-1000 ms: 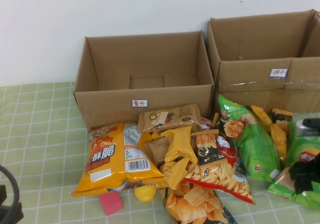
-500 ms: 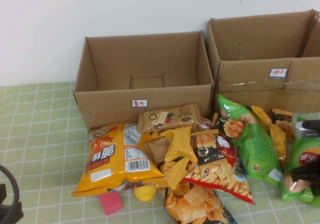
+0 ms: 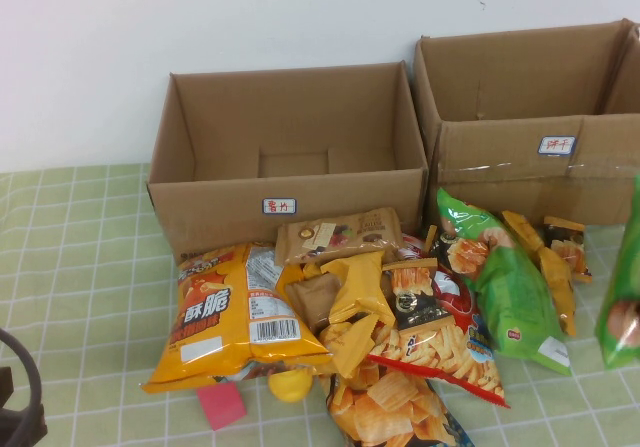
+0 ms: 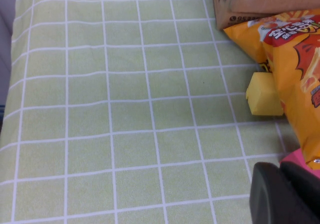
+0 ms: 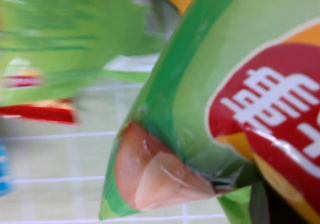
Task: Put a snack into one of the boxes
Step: Place the potato chip in the potato chip box, then pick up the biscuit
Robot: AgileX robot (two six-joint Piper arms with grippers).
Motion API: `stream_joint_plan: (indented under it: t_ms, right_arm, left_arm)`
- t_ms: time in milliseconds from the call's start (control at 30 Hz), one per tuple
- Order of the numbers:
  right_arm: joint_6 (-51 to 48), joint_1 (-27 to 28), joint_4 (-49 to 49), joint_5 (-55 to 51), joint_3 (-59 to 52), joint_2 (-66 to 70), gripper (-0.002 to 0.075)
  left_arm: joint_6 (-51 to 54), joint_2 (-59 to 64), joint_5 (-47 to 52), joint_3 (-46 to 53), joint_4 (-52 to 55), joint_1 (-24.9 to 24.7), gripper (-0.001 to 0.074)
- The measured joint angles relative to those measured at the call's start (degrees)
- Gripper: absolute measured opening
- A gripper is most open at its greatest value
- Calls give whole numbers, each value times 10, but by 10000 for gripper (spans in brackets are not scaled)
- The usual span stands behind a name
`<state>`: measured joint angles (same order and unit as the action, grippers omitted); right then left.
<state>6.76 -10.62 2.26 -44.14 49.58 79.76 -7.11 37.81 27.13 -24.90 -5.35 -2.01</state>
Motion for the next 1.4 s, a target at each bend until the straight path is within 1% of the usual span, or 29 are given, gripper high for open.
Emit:
stream_joint_plan:
  t_ms: [100, 233, 333, 433, 633, 833, 867, 933, 1000, 1100, 1167, 1233, 1300, 1333, 1400]
  right_arm:
    - [-68, 0, -58, -24, 34, -40, 31]
    - [-200, -4, -190, -31, 113, -47, 31]
    - [-281, -22, -284, -23, 181, -23, 31]
    - [-339, -47, -335, -7, 266, 33, 31]
    - [-385, -100, -373, 34, 449, 184, 31]
    - [-388, -131, -390, 63, 623, 345, 36]
    - [-379, -132, -395, 62, 646, 369, 53]
    - [-351, -134, -399, 61, 679, 405, 109]
    - [-314, -134, -400, 61, 706, 437, 218]
    - [-282, -134, -402, 61, 727, 463, 426]
    - [-276, -134, -402, 58, 732, 471, 511]
    - [-273, -134, -402, 52, 733, 472, 545]
    - [-272, -134, -402, 39, 734, 470, 550]
    - [-272, -134, -398, 28, 734, 466, 543]
    - [-270, -134, -387, -6, 734, 454, 498]
  left_arm:
    - [0, 0, -1, 0, -1, 0, -3]
    - [1, 0, -4, 0, -2, 0, -2]
    - [1, 1, -5, 0, -5, 0, -2]
    - [2, 1, -5, 0, -7, 0, -2]
    - [2, 1, -5, 0, -25, 0, -2]
    - [2, 1, -5, 0, -27, 0, -2]
    - [2, 1, -5, 0, -27, 0, -2]
    - [8, 1, -5, 0, -27, 0, -2]
    - [16, 1, -5, 0, -27, 0, -2]
    - [27, 1, -5, 0, -27, 0, -2]
    - [31, 1, -5, 0, -27, 0, -2]
    - [33, 1, -5, 0, -27, 0, -2]
    - [33, 1, -5, 0, -27, 0, -2]
    - [33, 1, -5, 0, -27, 0, -2]
    - [33, 1, -5, 0, -27, 0, -2]
